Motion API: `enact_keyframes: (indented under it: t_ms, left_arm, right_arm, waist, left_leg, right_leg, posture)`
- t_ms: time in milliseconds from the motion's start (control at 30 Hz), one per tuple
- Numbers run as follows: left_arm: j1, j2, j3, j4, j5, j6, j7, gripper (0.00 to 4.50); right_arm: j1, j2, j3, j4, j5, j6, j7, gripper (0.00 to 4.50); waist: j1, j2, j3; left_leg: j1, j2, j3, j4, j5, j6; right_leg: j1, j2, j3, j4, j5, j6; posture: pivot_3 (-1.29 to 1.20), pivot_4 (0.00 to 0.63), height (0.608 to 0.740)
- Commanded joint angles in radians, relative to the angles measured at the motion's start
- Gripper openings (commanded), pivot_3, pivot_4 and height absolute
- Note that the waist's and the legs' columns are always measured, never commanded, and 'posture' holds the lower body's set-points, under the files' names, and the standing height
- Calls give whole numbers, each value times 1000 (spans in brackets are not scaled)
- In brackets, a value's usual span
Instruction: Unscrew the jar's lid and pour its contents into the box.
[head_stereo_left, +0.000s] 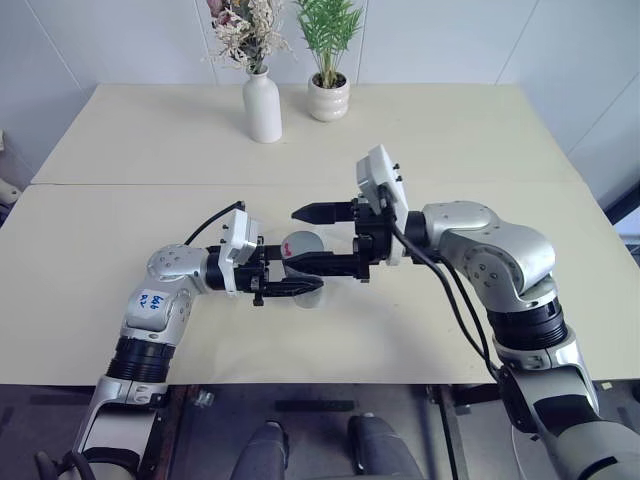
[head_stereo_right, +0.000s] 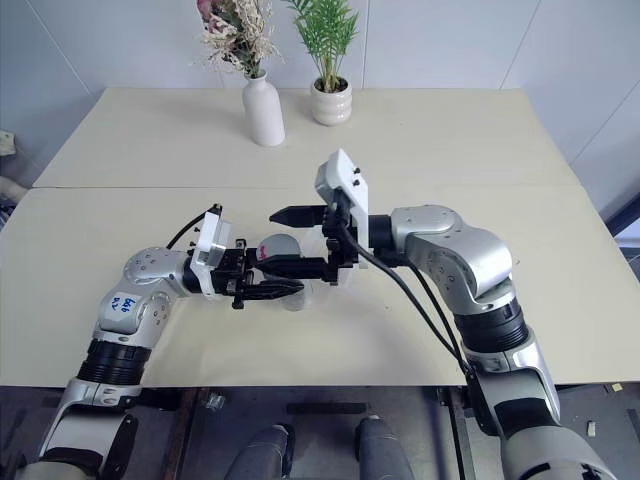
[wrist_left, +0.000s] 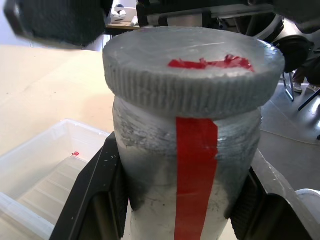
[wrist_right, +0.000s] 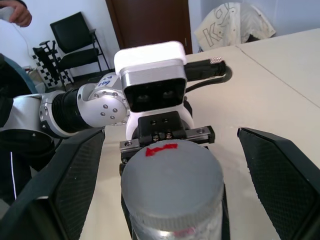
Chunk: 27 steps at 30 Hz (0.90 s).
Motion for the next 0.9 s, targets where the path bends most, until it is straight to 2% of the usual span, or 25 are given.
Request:
enact_keyframes:
  t_ms: [33, 533, 633, 767, 900]
  left_arm:
    - [-3, 2, 4, -37, -13, -6, -3, 2134]
    - [-9, 3, 4, -38, -13, -4, -4, 2134]
    - [-9, 3, 3, -38, -13, -3, -4, 2134]
    - [-8, 6, 3, -40, -14, -1, -5, 2134]
    - [-8, 7, 4, -41, -15, 1, -5, 2134]
  right_arm:
    - [-17, 4, 4, -13, -9, -20, 13, 4480]
    - [-4, 3, 22, -7, -60, -43, 23, 4480]
    - [-4, 5, 21, -5, -60, -45, 21, 3873]
    - [-3, 8, 18, -7, -55, -48, 26, 2582]
    - [-2, 12, 11, -13, -45, -46, 32, 2590]
  waist:
    - [0, 0, 0]
    - [-1, 0, 0]
    - [-1, 0, 0]
    - [-1, 0, 0]
    - [-1, 0, 0]
  left_leg:
    - [0, 0, 0, 0, 0, 0]
    - [0, 0, 0, 0, 0, 0]
    - [0, 0, 0, 0, 0, 0]
    - [0, 0, 0, 0, 0, 0]
    - [0, 0, 0, 0, 0, 0]
  right_leg:
    - [0, 0, 0, 0, 0, 0]
    - [0, 0, 0, 0, 0, 0]
    - [0, 0, 0, 0, 0, 0]
    - [0, 0, 0, 0, 0, 0]
    - [0, 0, 0, 0, 0, 0]
  posture:
    - [0, 150, 740]
    - [0, 150, 740]
    - [0, 150, 740]
    - [0, 150, 740]
    - [0, 150, 740]
